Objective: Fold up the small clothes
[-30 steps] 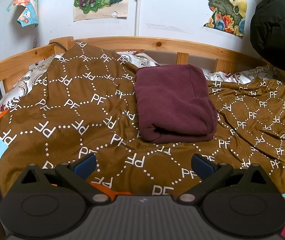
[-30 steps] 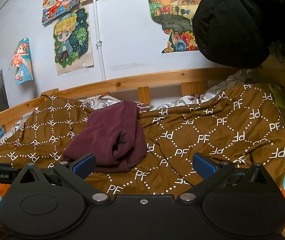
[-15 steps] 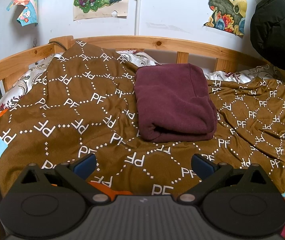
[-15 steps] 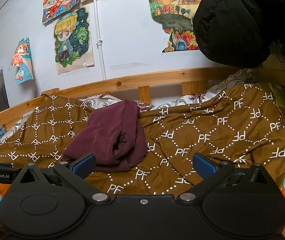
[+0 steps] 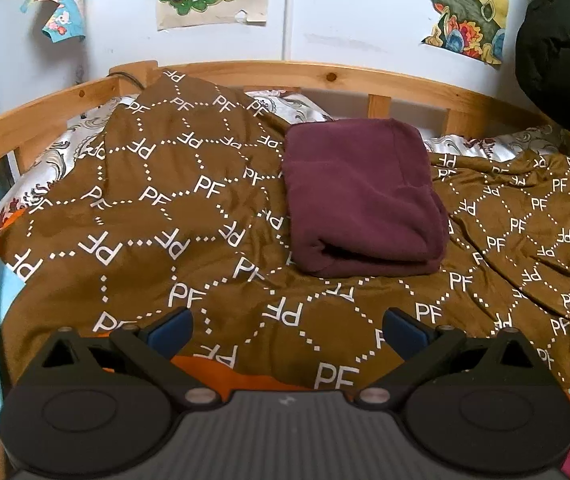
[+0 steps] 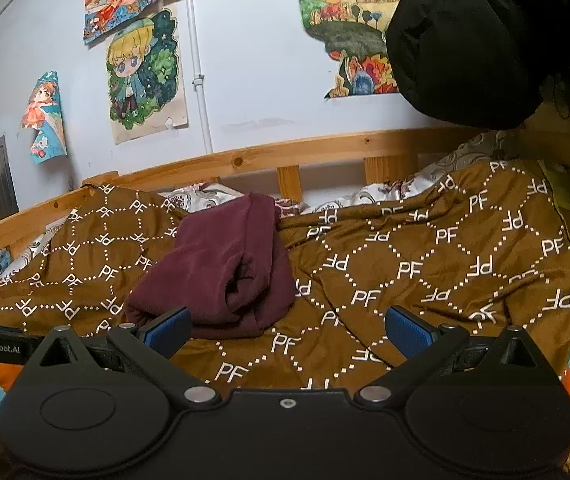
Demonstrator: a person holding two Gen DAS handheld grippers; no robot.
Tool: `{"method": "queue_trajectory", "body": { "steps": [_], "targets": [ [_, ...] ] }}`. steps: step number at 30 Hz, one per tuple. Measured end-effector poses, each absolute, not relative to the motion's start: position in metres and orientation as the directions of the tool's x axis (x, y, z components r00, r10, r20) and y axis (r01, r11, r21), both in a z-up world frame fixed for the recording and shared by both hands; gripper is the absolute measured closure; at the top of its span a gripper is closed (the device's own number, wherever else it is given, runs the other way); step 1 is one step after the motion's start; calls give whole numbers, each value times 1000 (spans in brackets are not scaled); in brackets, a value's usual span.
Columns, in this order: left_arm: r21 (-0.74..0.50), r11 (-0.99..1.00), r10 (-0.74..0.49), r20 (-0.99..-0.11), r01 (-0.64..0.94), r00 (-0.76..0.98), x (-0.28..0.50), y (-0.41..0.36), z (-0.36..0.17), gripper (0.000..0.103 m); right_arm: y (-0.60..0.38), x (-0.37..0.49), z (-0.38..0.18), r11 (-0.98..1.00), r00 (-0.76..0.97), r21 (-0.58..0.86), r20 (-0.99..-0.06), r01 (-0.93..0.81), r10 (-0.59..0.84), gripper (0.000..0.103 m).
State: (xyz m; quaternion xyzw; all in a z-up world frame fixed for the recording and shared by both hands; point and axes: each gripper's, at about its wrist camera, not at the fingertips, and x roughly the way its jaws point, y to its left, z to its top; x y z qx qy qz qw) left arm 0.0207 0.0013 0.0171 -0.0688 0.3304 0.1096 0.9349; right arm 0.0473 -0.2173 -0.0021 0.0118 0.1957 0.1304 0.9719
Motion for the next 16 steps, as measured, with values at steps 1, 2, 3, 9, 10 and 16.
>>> {"method": "queue_trajectory", "body": {
  "steps": [1,2,3,9,10,16],
  "targets": [
    [-56,967,159,-634,-250,757,21,2,17,1,-217,48,-3,966,888,76,-381,-247,257,1],
    [-55,966,160,-635,-251,756,21,2,17,1,-218,48,-3,966,887,78,-384,-246,257,1],
    [-54,966,160,-636,-251,755,22,2,17,1,-218,48,-3,966,886,78,-387,-245,256,1],
    [-52,968,157,-637,-246,755,22,2,16,1,-217,49,-4,967,883,78,-395,-243,254,1],
    [-49,969,157,-636,-243,756,22,2,16,1,-217,49,-4,967,883,78,-395,-243,254,1],
    [-35,971,161,-633,-236,757,23,0,16,1,-217,50,-4,967,877,80,-407,-243,254,1]
  ]
}}
